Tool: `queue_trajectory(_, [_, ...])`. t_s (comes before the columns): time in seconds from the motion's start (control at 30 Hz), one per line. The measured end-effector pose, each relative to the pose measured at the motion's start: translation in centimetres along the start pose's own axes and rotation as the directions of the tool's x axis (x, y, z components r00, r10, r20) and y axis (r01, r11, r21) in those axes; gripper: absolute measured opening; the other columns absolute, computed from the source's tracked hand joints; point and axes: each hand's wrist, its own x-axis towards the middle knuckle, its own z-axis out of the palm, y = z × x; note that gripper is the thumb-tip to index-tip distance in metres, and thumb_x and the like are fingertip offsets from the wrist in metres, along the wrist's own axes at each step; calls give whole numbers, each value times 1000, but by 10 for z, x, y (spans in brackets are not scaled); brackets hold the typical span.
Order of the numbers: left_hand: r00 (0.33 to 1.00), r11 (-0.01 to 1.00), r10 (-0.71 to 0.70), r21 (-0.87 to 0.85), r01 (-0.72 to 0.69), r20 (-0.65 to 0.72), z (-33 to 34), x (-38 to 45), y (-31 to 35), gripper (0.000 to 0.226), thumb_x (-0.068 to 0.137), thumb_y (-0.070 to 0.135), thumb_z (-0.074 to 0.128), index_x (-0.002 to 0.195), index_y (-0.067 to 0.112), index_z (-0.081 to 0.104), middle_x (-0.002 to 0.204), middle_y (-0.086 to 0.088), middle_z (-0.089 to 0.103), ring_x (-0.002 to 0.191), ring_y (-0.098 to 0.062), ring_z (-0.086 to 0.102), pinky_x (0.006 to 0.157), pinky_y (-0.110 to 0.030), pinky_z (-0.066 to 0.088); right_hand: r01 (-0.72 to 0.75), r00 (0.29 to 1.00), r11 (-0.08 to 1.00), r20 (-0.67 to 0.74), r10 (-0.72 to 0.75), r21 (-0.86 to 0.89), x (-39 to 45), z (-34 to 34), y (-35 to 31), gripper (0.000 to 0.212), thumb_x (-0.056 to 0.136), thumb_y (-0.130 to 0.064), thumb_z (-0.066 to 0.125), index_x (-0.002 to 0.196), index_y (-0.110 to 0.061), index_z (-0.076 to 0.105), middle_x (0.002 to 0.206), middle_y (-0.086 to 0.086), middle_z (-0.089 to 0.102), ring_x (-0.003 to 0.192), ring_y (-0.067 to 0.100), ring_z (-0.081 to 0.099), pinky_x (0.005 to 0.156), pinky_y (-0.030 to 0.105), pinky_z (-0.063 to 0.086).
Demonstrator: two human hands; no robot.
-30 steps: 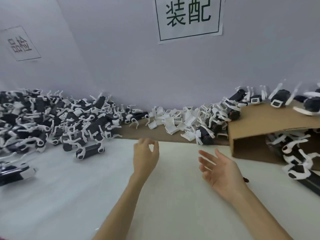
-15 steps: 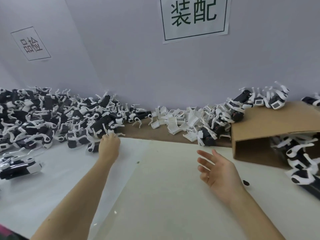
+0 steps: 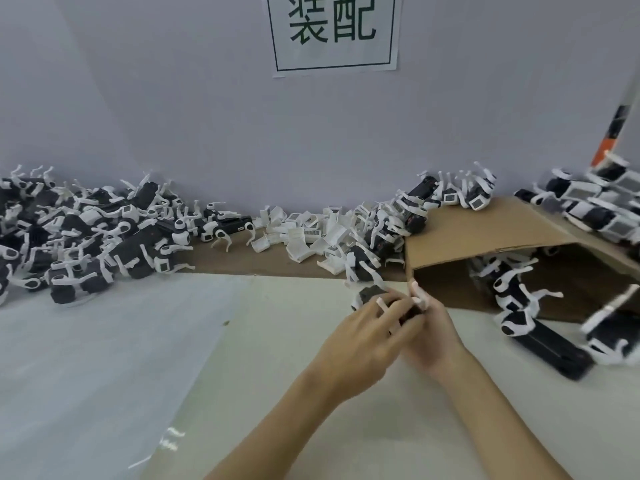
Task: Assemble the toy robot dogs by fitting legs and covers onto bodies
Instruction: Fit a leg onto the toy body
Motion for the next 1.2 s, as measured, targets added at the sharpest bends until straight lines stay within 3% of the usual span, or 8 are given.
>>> queue_trajectory(0.17, [996,991,91,-97,-89,12,-7,-18,-10,51,100,-10,54,149,4,53,153,-14,51,134,-36,54,109,-39,45,-134,988,990,75,136,-35,-4,-1,0,51,105,-41,52,137,-1,57,128,16,59,132,27,55,109,35,45])
queue_trajectory(0.27, [992,975,-113,-201,99,-60,-15,-31,-28,44,110,9,47,154,11,46,163,-6,43,142,-30,51,117,-36,42,25,1000,998,-12,-26,-61,3,7,6,44,96,-27,63,126,5,68,117,18,72,100,26,72,79,33,61])
queue_trajectory(0.33, [925,893,-362,-331,306,-120,-16,-35,-38,40,113,13,42,152,13,50,163,-2,42,148,-19,45,120,-30,39,141,987,990,-83,-140,-3,6,8,10,38,91,-20,70,118,6,73,123,23,72,103,30,75,87,38,62])
queue_trajectory(0.43, [693,542,-721,-642,542,-24,-14,-34,-42,31,113,14,47,140,17,63,154,-3,47,132,-18,60,101,-35,57,204,974,979,-109,-200,25,10,9,14,22,95,-15,70,90,6,72,127,24,70,118,33,70,105,42,54])
queue_trajectory(0.57, [467,-58,-822,-863,502,327,-22,-25,-39,51,108,61,47,134,22,68,122,-9,76,105,-27,74,89,-36,61,308,934,948,-163,-317,-77,12,16,20,35,98,-6,65,130,5,59,133,26,66,127,34,64,106,38,52])
queue_trajectory(0.93, [452,-141,-811,-875,463,370,-28,-28,-46,72,85,39,84,149,47,51,135,-13,71,127,-29,67,117,-45,42,343,924,904,-81,-374,-256,-3,29,13,49,88,-27,75,136,-28,63,128,11,72,115,28,72,94,39,61])
queue_trajectory(1.07, [494,-281,-728,-865,416,475,-30,-29,-51,61,99,29,74,151,8,51,138,-14,70,131,-29,66,114,-42,49,361,931,918,12,-364,-165,-5,29,10,58,97,-13,67,151,-20,47,143,13,62,128,29,64,107,40,54])
queue_trajectory(1.2, [559,-352,-646,-853,386,520,-32,-34,-61,47,102,9,63,148,5,56,142,-21,65,114,-33,71,100,-33,58,248,966,969,70,-248,7,-7,24,5,48,109,-23,49,154,-7,44,154,19,51,135,33,58,122,49,35])
